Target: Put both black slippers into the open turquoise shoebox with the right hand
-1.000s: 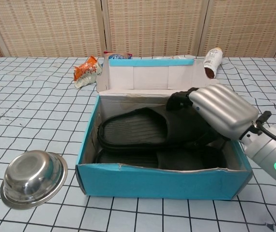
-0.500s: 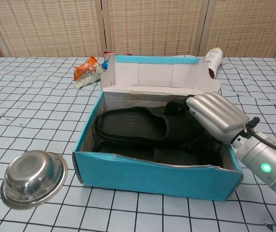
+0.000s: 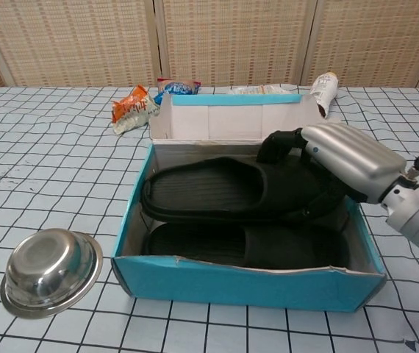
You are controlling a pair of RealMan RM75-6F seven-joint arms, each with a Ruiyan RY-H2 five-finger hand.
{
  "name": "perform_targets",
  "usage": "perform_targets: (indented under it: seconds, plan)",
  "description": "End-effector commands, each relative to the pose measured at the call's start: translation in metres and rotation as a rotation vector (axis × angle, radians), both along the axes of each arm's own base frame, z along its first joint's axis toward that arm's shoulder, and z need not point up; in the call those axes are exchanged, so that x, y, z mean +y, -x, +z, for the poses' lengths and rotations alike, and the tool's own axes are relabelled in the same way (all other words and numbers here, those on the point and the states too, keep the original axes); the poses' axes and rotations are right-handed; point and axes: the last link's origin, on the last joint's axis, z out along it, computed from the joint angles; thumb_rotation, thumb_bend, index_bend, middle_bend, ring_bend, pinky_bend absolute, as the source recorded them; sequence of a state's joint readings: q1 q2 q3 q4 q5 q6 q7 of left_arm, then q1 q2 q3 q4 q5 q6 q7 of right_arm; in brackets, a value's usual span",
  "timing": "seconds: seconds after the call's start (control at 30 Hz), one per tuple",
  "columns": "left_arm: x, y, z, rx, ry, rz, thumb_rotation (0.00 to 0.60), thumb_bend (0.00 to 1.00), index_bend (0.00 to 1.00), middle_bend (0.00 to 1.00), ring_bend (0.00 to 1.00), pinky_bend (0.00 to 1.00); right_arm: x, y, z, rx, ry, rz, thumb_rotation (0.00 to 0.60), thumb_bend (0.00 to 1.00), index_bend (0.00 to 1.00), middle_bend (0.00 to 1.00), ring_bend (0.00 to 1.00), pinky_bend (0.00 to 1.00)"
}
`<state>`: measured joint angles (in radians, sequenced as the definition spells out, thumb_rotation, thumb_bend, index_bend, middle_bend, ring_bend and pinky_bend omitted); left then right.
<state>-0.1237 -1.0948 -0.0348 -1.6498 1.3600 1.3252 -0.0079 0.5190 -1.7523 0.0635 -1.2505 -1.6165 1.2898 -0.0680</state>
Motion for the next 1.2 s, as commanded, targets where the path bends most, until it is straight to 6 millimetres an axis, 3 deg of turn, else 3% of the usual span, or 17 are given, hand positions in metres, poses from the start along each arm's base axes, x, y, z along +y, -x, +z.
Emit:
perform_targets:
  seconds: [0.03, 0.23, 0.43, 0.57, 0.63, 0.7, 0.87, 0.97, 1.1, 1.2]
  plan:
    - [0.0, 0.0, -0.001, -0.002, 0.001, 0.003, 0.6, 0.42, 0.31, 0.15, 0.21, 0.43, 0.006, 0.0, 0.031, -0.028, -0.022, 0.002, 0.6, 0.0, 0.26, 0.3, 0.14, 0.32]
    - [0.001, 0.0, -0.002, 0.006, 0.006, 0.006, 0.6, 0.42, 0.31, 0.15, 0.21, 0.43, 0.009, 0.009, 0.064, -0.037, -0.009, -0.026, 0.6, 0.0, 0.15, 0.22, 0.08, 0.26]
    - [0.001, 0.0, -0.003, 0.013, 0.01, 0.009, 0.6, 0.42, 0.31, 0.15, 0.21, 0.43, 0.004, 0.024, 0.071, 0.003, -0.022, -0.079, 0.6, 0.0, 0.1, 0.17, 0.04, 0.23]
    - [0.0, 0.0, -0.001, 0.01, 0.006, 0.005, 0.6, 0.42, 0.31, 0.15, 0.21, 0.43, 0.007, 0.033, 0.092, -0.052, -0.009, -0.107, 0.6, 0.0, 0.08, 0.15, 0.03, 0.21]
    - [0.0, 0.001, 0.0, 0.01, 0.003, 0.007, 0.6, 0.43, 0.31, 0.15, 0.21, 0.43, 0.012, 0.04, 0.107, -0.086, 0.013, -0.121, 0.6, 0.0, 0.12, 0.16, 0.05, 0.21]
    - [0.0, 0.001, 0.001, 0.003, -0.004, 0.011, 0.6, 0.43, 0.31, 0.15, 0.21, 0.43, 0.022, 0.05, 0.125, -0.105, 0.056, -0.142, 0.6, 0.04, 0.23, 0.23, 0.13, 0.26]
    - [0.0, 0.001, 0.001, 0.011, -0.007, 0.008, 0.6, 0.42, 0.31, 0.15, 0.21, 0.43, 0.054, 0.085, 0.162, 0.018, 0.252, -0.179, 0.6, 0.29, 0.56, 0.54, 0.43, 0.54]
    - [-0.001, -0.002, 0.0, 0.014, -0.006, -0.009, 0.6, 0.42, 0.31, 0.15, 0.21, 0.43, 0.07, 0.109, 0.173, 0.121, 0.354, -0.22, 0.6, 0.34, 0.7, 0.59, 0.49, 0.59]
    - [-0.003, -0.005, -0.002, 0.033, -0.003, -0.03, 0.6, 0.43, 0.31, 0.15, 0.21, 0.43, 0.073, 0.137, 0.18, 0.207, 0.421, -0.341, 0.6, 0.34, 0.71, 0.6, 0.46, 0.58]
    - [-0.002, -0.009, -0.004, 0.035, -0.006, -0.048, 0.6, 0.42, 0.31, 0.15, 0.21, 0.43, 0.067, 0.147, 0.181, 0.209, 0.393, -0.414, 0.6, 0.3, 0.58, 0.54, 0.37, 0.55]
